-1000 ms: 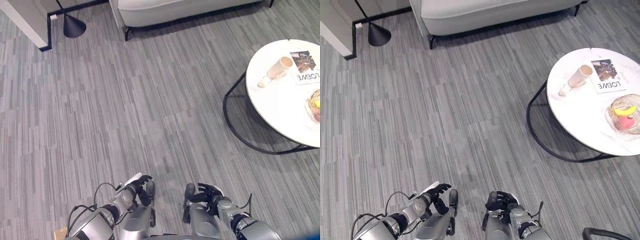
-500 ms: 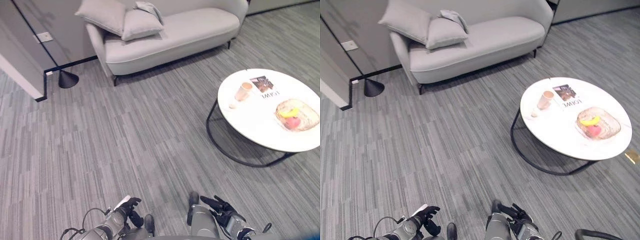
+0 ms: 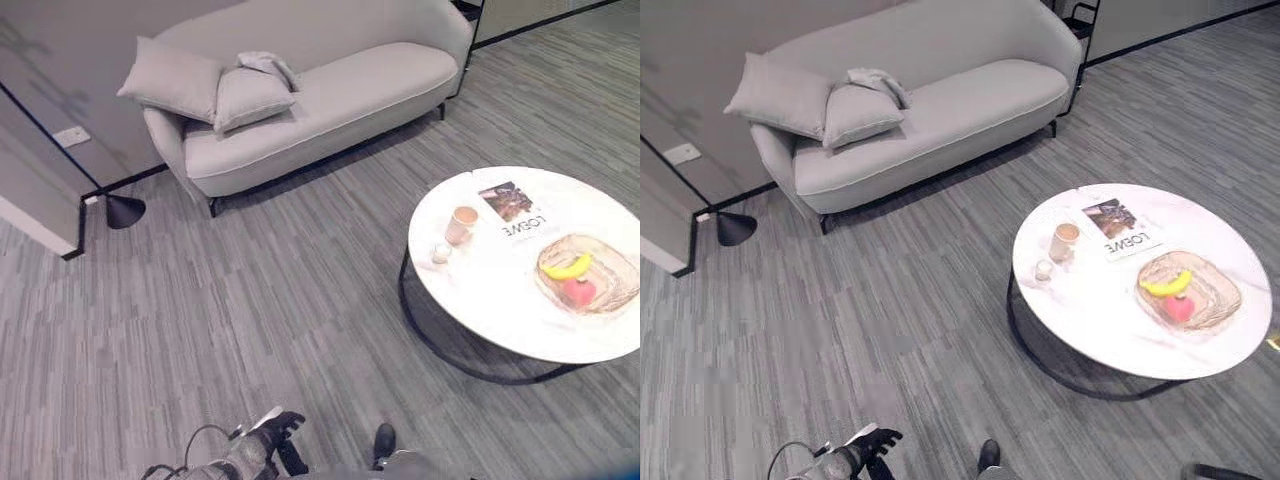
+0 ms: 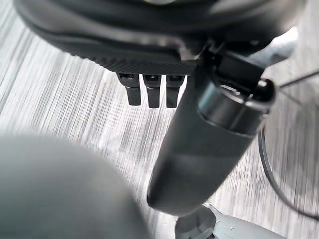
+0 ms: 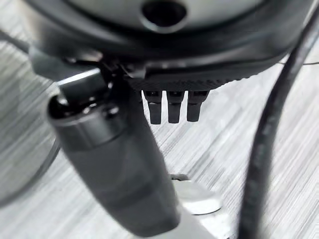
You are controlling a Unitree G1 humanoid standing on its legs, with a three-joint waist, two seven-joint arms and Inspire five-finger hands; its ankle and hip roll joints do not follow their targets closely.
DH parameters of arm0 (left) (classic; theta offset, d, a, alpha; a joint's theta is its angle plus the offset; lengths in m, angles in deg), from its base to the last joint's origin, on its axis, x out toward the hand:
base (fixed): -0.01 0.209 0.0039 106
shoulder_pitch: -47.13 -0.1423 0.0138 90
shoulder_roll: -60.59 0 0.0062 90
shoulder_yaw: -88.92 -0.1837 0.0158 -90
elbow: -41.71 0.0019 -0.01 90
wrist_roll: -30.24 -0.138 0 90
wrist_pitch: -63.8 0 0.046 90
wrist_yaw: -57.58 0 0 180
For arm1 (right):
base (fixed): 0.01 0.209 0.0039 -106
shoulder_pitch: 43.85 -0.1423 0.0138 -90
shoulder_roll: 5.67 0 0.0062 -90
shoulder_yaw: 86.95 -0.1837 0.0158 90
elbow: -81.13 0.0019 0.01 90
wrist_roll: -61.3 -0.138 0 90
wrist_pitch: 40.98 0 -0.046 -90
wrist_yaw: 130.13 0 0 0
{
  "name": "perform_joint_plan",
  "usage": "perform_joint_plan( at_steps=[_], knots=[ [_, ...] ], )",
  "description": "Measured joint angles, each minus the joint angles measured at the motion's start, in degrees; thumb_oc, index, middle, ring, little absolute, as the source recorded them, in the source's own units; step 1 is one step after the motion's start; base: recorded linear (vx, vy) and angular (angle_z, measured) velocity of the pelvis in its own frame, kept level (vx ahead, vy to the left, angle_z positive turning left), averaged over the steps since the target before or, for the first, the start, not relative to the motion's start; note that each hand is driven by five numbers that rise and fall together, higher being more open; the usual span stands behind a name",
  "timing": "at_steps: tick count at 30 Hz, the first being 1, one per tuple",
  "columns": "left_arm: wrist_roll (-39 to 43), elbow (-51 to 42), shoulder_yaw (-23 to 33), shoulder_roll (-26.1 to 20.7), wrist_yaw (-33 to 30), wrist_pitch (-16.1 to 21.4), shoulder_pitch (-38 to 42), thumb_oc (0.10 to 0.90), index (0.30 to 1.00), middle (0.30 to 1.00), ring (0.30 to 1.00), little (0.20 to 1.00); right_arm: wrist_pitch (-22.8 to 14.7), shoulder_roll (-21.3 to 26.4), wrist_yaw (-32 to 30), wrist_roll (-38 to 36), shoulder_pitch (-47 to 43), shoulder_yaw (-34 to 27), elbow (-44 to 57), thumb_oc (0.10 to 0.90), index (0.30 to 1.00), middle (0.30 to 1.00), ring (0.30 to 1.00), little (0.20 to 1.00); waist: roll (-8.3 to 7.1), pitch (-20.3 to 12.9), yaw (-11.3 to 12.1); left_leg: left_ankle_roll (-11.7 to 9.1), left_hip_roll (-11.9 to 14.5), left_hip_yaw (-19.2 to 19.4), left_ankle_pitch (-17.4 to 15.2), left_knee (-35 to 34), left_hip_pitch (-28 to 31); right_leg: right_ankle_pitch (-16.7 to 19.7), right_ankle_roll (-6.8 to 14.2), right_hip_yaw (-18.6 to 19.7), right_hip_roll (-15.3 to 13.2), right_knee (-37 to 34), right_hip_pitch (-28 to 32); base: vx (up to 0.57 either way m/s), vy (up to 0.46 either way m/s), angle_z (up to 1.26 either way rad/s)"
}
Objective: Hang the clothes on the sofa on the clothes rack.
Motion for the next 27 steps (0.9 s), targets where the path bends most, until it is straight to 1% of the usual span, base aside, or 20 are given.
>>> perform_joint_plan(
  at_steps=[1,2,3,5,6,7,8,10,11,13,14,15,17,18,19,21,22,23,25,27],
  knots=[
    [0.77,-0.99,-0.32,-0.57,-0.22,-0.28,1.05,0.800,0.900,0.900,0.900,0.900,0.25,-0.27,-0.37,1.39,-1.24,1.92,0.03,0.800,0.900,0.900,0.900,0.900,-1.61,1.07,1.32,1.38,0.35,1.73,0.06,6.35,-3.50,0.01,-0.37,0.32,-0.10,-1.75,2.14,0.36,-0.084,-0.19],
    [0.94,-1.55,-0.87,-1.08,-0.27,-0.21,1.41,0.800,0.900,0.900,0.900,0.900,0.24,-0.47,-0.70,1.93,-2.27,2.86,-0.07,0.800,0.900,0.900,0.900,0.900,-2.23,1.49,1.64,2.67,0.31,3.28,-1.88,8.19,-4.97,1.15,-0.29,0.11,-0.37,-2.43,3.27,0.39,-0.022,-0.15],
    [1.97,-4.39,-1.40,-1.95,-0.45,0.53,1.60,0.800,0.900,0.900,0.900,0.900,-0.64,-0.16,-1.18,3.27,-4.99,4.17,1.43,0.800,0.900,0.900,0.900,0.900,-3.92,2.51,4.39,2.64,-1.50,4.13,-4.34,5.40,-9.48,-0.79,-0.05,1.12,-0.56,-2.86,5.19,0.40,0.040,-0.15],
    [2.56,-7.12,-1.86,-2.22,-0.33,1.03,1.73,0.800,0.900,0.900,0.900,0.900,-1.32,0.50,-1.56,3.32,-7.33,5.06,2.63,0.800,0.900,0.900,0.900,0.900,-3.94,3.04,6.10,3.44,-3.01,5.44,-5.41,-3.42,-12.46,-0.90,-0.02,0.97,-0.53,-2.78,6.27,0.54,0.118,-0.24],
    [3.16,-8.15,-1.18,-2.21,-0.64,1.74,1.30,0.800,0.900,0.900,0.900,0.900,-2.76,0.87,-1.74,3.52,-10.56,6.34,4.79,0.800,0.900,0.900,0.900,0.900,-3.33,3.03,7.55,3.56,-4.24,8.18,-4.17,-13.66,-14.80,-2.42,1.72,1.01,0.02,-2.90,7.72,0.55,0.129,-0.18],
    [3.17,-8.06,-1.05,-2.22,-0.62,1.69,1.24,0.800,0.900,0.900,0.900,0.900,-3.23,0.82,-1.75,4.10,-11.18,7.25,5.37,0.800,0.900,0.900,0.900,0.900,-3.06,2.90,7.86,3.89,-5.21,9.29,-3.08,-19.47,-15.14,-3.89,2.99,0.77,0.32,-3.20,8.54,0.73,0.125,0.02],
    [3.95,-7.70,1.68,-1.73,-0.61,1.64,0.76,0.800,0.900,0.900,0.900,0.900,-4.13,1.38,-1.73,5.80,-11.93,9.17,5.34,0.800,0.900,0.900,0.900,0.900,-2.50,2.62,8.48,4.18,-7.29,8.79,0.52,-33.47,-14.35,-4.85,3.65,0.35,1.37,-2.95,9.84,0.32,0.027,0.15],
    [7.03,-6.84,5.00,-1.57,-0.70,1.84,0.92,0.800,0.900,0.900,0.900,0.900,-4.31,0.19,-1.71,8.34,-12.92,9.49,5.11,0.800,0.900,0.900,0.900,0.900,-2.22,2.54,10.52,3.27,-9.46,5.85,3.71,-37.63,-17.24,-7.35,3.26,0.38,2.60,-3.13,12.50,0.48,0.116,0.07],
    [9.34,-6.38,6.39,-1.54,-0.67,1.75,1.88,0.800,0.900,0.900,0.900,0.900,-4.00,-0.43,-1.30,10.32,-12.83,9.45,4.14,0.800,0.900,0.900,0.900,0.900,-2.48,2.61,13.33,4.42,-10.58,4.93,5.05,-37.55,-18.98,-8.36,2.60,1.23,2.97,-2.90,14.95,0.50,0.169,-0.18],
    [9.40,-5.80,8.79,-1.35,-0.38,2.08,1.99,0.800,0.900,0.900,0.900,0.900,-3.96,-2.34,-1.22,11.69,-12.59,9.48,2.82,0.800,0.900,0.900,0.900,0.900,-3.39,2.31,14.73,6.32,-11.79,7.36,5.69,-37.35,-18.47,-10.86,4.24,2.57,2.19,-2.89,17.62,0.53,0.213,-0.56],
    [9.31,-5.56,8.68,-1.92,-1.11,1.77,0.83,0.800,0.900,0.900,0.900,0.900,-3.96,-4.06,-0.30,12.17,-10.82,9.66,2.53,0.800,0.900,0.900,0.900,0.900,-3.23,0.88,15.38,9.17,-11.81,8.97,2.65,-35.83,-16.41,-12.55,5.81,4.87,2.11,-2.88,20.53,0.51,0.229,-0.70],
    [9.29,-4.57,8.97,-2.39,-1.16,1.63,0.67,0.800,0.900,0.900,0.900,0.900,-4.35,-4.94,-0.02,12.16,-9.26,9.68,2.79,0.800,0.900,0.900,0.900,0.900,-3.18,0.37,14.66,12.19,-12.18,8.23,6.27,-35.21,-14.71,-13.47,6.78,5.94,1.77,-2.58,22.77,0.33,0.167,-0.54],
    [9.42,-2.61,12.93,-2.93,-1.23,1.66,0.84,0.800,0.900,0.900,0.900,0.900,-4.81,-6.56,0.73,12.10,-6.58,6.33,1.93,0.800,0.900,0.900,0.900,0.900,-5.03,0.43,14.09,12.75,-13.58,8.50,7.23,-31.71,-14.18,-13.68,6.94,6.68,-1.37,3.70,21.88,0.37,0.295,-0.15],
    [9.50,-1.26,13.12,-3.35,-1.40,1.48,0.74,0.800,0.900,0.900,0.900,0.900,-4.28,-7.15,0.67,12.01,-5.04,5.75,1.09,0.800,0.900,0.900,0.900,0.900,-5.54,0.08,14.24,14.30,-13.91,8.86,8.01,-31.57,-12.69,-14.27,7.43,7.36,-1.98,7.47,20.89,0.58,0.507,-0.02],
    [9.44,1.72,14.21,-4.18,-1.21,1.46,0.67,0.800,0.900,0.900,0.900,0.900,-4.25,-8.14,2.08,11.13,-0.36,3.87,-0.45,0.800,0.900,0.900,0.900,0.900,-7.52,-0.84,13.07,16.13,-16.87,11.23,4.84,-32.06,-9.05,-10.77,10.10,6.76,-5.64,19.26,18.32,0.42,0.433,0.18],
    [9.07,3.50,12.34,-5.64,-1.30,0.82,-0.74,0.800,0.900,0.900,0.900,0.900,-3.96,-6.46,2.26,7.39,1.80,1.34,0.07,0.800,0.900,0.900,0.900,0.900,-8.34,-2.03,11.88,18.09,-18.80,10.49,3.27,-34.61,-4.03,-8.34,12.05,7.86,-9.42,33.34,13.83,0.39,0.435,0.17],
    [8.57,4.75,10.84,-6.81,-1.31,0.01,-1.12,0.800,0.900,0.900,0.900,0.900,-4.19,-5.28,2.50,7.78,1.78,3.02,0.86,0.800,0.900,0.900,0.900,0.900,-8.54,-2.69,11.39,18.91,-19.92,10.48,0.99,-34.54,-2.31,-5.35,14.21,10.62,-10.19,40.80,8.83,0.41,0.411,-0.01],
    [8.51,4.99,9.56,-6.91,-1.38,-0.51,-1.38,0.800,0.900,0.900,0.900,0.900,-3.98,-5.32,2.29,7.73,0.77,3.33,0.63,0.800,0.900,0.900,0.900,0.900,-8.96,-2.99,11.21,19.32,-20.31,10.27,0.85,-34.90,-1.48,-4.76,14.37,9.91,-11.71,46.10,6.48,0.41,0.371,0.13],
    [8.45,5.34,9.43,-7.06,-1.45,-2.30,-1.76,0.800,0.900,0.900,0.900,0.900,-3.97,-4.01,1.97,7.84,-0.33,3.75,1.03,0.800,0.900,0.900,0.900,0.900,-6.84,-2.05,11.34,21.45,-20.98,7.72,-1.41,-35.03,2.62,-5.06,13.62,6.79,-14.33,55.00,1.86,0.34,0.207,0.39],
    [8.70,4.64,8.84,-6.73,-1.60,-2.32,-3.67,0.800,0.900,0.900,0.900,0.900,-4.45,-2.73,1.97,7.78,-0.94,4.40,3.55,0.800,0.900,0.900,0.900,0.900,-3.21,-2.22,9.73,21.56,-19.69,4.39,-2.22,-35.65,6.02,-7.05,10.55,5.07,-12.82,54.99,-2.62,0.41,-0.021,0.73]
  ],
)
